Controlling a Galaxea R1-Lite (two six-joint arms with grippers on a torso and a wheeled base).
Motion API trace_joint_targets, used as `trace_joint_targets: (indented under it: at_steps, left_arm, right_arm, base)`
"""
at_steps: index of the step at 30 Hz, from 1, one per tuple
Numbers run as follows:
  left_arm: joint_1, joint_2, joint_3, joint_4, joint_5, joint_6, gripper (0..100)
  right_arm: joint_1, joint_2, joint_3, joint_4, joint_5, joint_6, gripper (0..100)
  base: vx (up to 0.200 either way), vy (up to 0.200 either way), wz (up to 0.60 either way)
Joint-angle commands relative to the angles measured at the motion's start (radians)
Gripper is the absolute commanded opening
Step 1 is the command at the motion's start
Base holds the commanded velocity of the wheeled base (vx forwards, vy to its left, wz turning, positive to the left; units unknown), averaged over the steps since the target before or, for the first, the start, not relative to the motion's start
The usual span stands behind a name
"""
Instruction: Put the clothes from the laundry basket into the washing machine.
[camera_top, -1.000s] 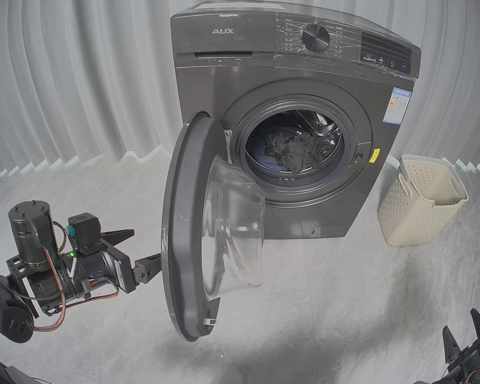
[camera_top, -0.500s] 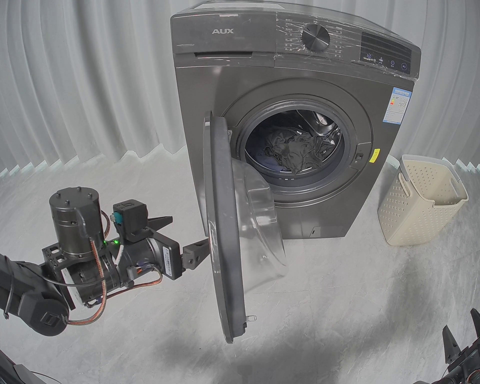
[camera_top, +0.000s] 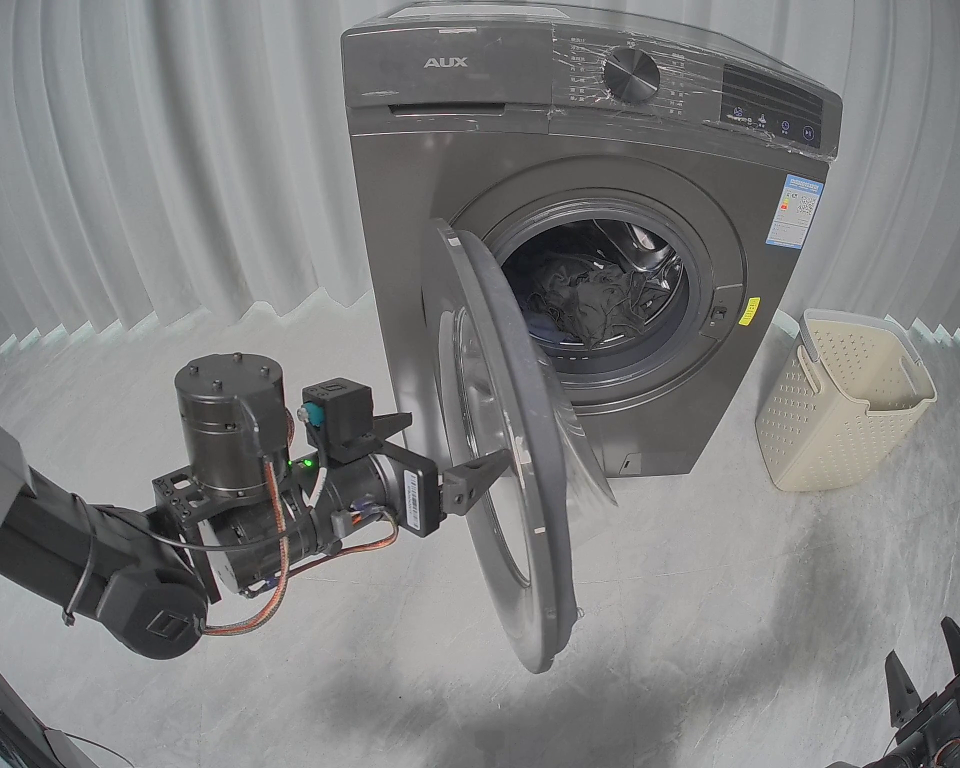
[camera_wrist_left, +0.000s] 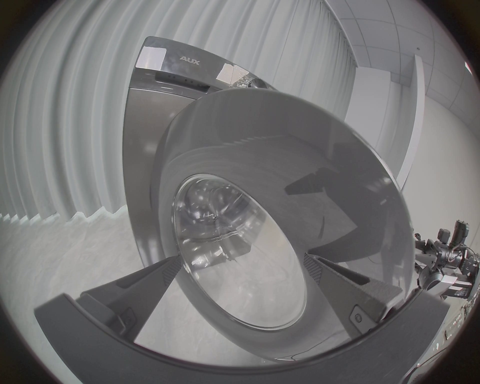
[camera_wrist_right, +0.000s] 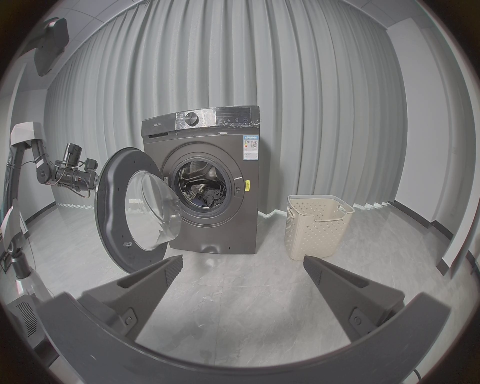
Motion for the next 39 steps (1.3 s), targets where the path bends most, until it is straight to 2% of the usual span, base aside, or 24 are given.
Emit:
trace_joint_targets:
  at_steps: [1, 7, 21, 30, 35, 36, 39]
  left_arm:
    - [-0.009, 0.061, -0.05, -0.015, 0.0, -0.013, 100]
    - [-0.024, 0.126, -0.123, -0.017, 0.0, -0.058, 100]
    - [-0.081, 0.305, -0.354, -0.023, 0.0, -0.068, 100]
    - [-0.078, 0.425, -0.526, -0.02, 0.0, -0.104, 100]
    - [-0.073, 0.509, -0.647, -0.017, 0.012, -0.125, 100]
    - [-0.073, 0.521, -0.675, -0.015, 0.039, -0.146, 100]
    - [-0.073, 0.515, -0.666, -0.014, 0.049, -0.168, 100]
  right_arm:
    - [0.0, -0.015, 0.005, 0.0, 0.0, 0.0, 100]
    - [0.0, -0.015, 0.005, 0.0, 0.0, 0.0, 100]
    - [0.0, -0.015, 0.005, 0.0, 0.0, 0.0, 100]
    - [0.0, -0.015, 0.005, 0.0, 0.0, 0.0, 100]
    - [0.0, -0.015, 0.005, 0.0, 0.0, 0.0, 100]
    - [0.0, -0.015, 0.005, 0.0, 0.0, 0.0, 100]
    - [0.0, -0.015, 0.005, 0.0, 0.0, 0.0, 100]
  base:
    - [0.0, 0.0, 0.0]
    - [0.0, 0.0, 0.0]
    - [0.0, 0.0, 0.0]
    - [0.0, 0.0, 0.0]
    - [0.0, 0.0, 0.0]
    - [0.0, 0.0, 0.0]
    - [0.0, 0.0, 0.0]
